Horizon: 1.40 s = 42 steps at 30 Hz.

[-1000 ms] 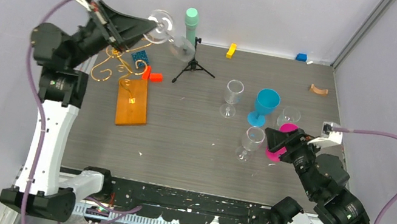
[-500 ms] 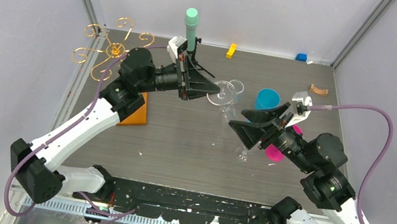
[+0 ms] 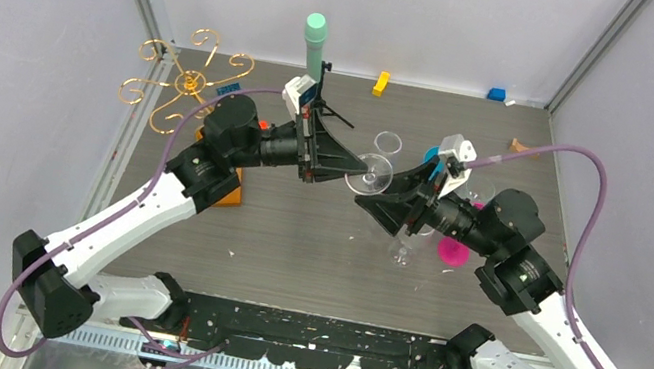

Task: Take the wine glass off the wine glass rack

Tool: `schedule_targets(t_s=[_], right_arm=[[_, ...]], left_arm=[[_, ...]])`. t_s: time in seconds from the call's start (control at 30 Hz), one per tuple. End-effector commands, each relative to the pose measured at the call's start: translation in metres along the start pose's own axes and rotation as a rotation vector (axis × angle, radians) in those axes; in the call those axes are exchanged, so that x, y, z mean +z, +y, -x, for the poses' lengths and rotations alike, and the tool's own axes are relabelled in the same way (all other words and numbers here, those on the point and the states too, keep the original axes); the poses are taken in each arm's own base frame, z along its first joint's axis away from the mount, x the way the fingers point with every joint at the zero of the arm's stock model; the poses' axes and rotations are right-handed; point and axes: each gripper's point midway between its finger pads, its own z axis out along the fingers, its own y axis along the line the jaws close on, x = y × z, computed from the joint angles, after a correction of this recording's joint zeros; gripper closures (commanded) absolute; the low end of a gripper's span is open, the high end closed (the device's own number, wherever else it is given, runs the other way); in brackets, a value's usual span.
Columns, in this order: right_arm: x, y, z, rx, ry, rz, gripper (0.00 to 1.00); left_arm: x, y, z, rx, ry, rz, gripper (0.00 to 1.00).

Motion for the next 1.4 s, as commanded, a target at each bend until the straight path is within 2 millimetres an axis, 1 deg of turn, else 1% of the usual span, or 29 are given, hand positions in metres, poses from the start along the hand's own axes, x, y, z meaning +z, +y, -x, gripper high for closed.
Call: schedule_targets(t_s=[0.0, 0.03, 0.1, 0.23, 0.33, 0.4, 0.43, 0.47, 0.53, 0.57, 0.6, 0.63, 0.67, 0.7, 0.73, 0.83, 0.87, 1.0, 1.07, 1.1, 1.13, 1.17, 1.2, 1.23, 1.3, 1.37], right_arm=[[0.002, 0.017, 0.017, -0.076, -0.036, 0.095, 0.62], [0.004, 0.015, 0.016, -0.080, -0.037, 0.091, 0.67], [0.006, 0.011, 0.012, -0.081, -0.034, 0.084, 0.72], [0.009, 0.007, 0.005, -0.078, -0.032, 0.077, 0.76], [0.012, 0.004, 0.004, -0.073, -0.033, 0.071, 0.81], [0.014, 0.003, 0.005, -0.066, -0.039, 0.069, 0.86], [0.015, 0.002, 0.006, -0.063, -0.043, 0.066, 0.90], [0.016, 0.002, 0.009, -0.056, -0.053, 0.063, 0.92], [0.017, -0.003, 0.016, -0.047, -0.088, 0.033, 0.98], [0.017, -0.009, 0.018, -0.041, -0.107, -0.001, 0.99], [0.017, -0.010, 0.026, -0.039, -0.145, -0.011, 0.99], [0.017, -0.016, 0.027, -0.023, -0.167, -0.047, 0.99], [0.014, -0.018, 0.039, -0.028, -0.217, -0.069, 0.99], [0.012, -0.019, 0.042, -0.018, -0.238, -0.080, 0.99], [0.011, -0.022, 0.050, -0.019, -0.278, -0.105, 0.99], [0.003, -0.027, 0.063, -0.008, -0.351, -0.155, 1.00], [0.000, -0.032, 0.069, -0.006, -0.379, -0.184, 1.00], [-0.017, -0.042, 0.086, 0.009, -0.477, -0.278, 1.00], [-0.029, -0.050, 0.095, 0.036, -0.539, -0.341, 1.00], [-0.037, -0.059, 0.101, 0.054, -0.581, -0.403, 1.00], [-0.045, -0.059, 0.107, 0.084, -0.619, -0.422, 1.00], [-0.055, -0.069, 0.113, 0.119, -0.666, -0.489, 1.00], [-0.064, -0.070, 0.118, 0.175, -0.711, -0.505, 1.00], [-0.074, -0.079, 0.120, 0.222, -0.757, -0.568, 1.00], [-0.085, -0.081, 0.123, 0.294, -0.820, -0.580, 1.00], [-0.091, -0.082, 0.123, 0.350, -0.861, -0.581, 1.00]], left_arm=[[-0.010, -0.026, -0.006, 0.046, -0.029, -0.075, 1.00], [-0.011, -0.028, -0.006, 0.047, -0.033, -0.084, 1.00], [-0.012, -0.029, -0.006, 0.042, -0.038, -0.089, 1.00], [-0.015, -0.034, -0.007, 0.045, -0.045, -0.101, 1.00], [-0.017, -0.036, -0.007, 0.043, -0.051, -0.106, 1.00], [-0.017, -0.036, -0.007, 0.041, -0.054, -0.108, 1.00], [-0.017, -0.036, -0.007, 0.040, -0.056, -0.107, 1.00], [-0.017, -0.036, -0.006, 0.041, -0.059, -0.108, 0.98], [-0.018, -0.036, -0.006, 0.043, -0.064, -0.109, 0.83], [-0.018, -0.035, -0.005, 0.044, -0.069, -0.108, 0.78], [-0.018, -0.036, -0.004, 0.048, -0.075, -0.110, 0.74], [-0.018, -0.035, -0.004, 0.051, -0.081, -0.111, 0.69], [-0.018, -0.035, -0.003, 0.055, -0.088, -0.111, 0.61], [-0.018, -0.033, -0.002, 0.058, -0.094, -0.108, 0.54], [-0.018, -0.031, -0.001, 0.057, -0.102, -0.102, 0.46], [-0.018, -0.022, 0.003, 0.056, -0.132, -0.085, 0.32], [-0.019, -0.019, 0.005, 0.060, -0.143, -0.079, 0.29], [-0.022, -0.007, 0.009, 0.087, -0.191, -0.054, 0.19], [-0.025, -0.002, 0.011, 0.111, -0.215, -0.036, 0.15], [-0.027, 0.002, 0.012, 0.119, -0.228, -0.020, 0.14], [-0.028, 0.006, 0.013, 0.133, -0.238, -0.009, 0.12], [-0.030, 0.010, 0.013, 0.144, -0.247, 0.006, 0.11], [-0.031, 0.015, 0.014, 0.147, -0.256, 0.021, 0.11], [-0.033, 0.018, 0.014, 0.149, -0.262, 0.027, 0.12], [-0.031, 0.027, 0.013, 0.125, -0.259, 0.041, 0.15], [-0.027, 0.030, 0.011, 0.090, -0.239, 0.020, 0.22]])
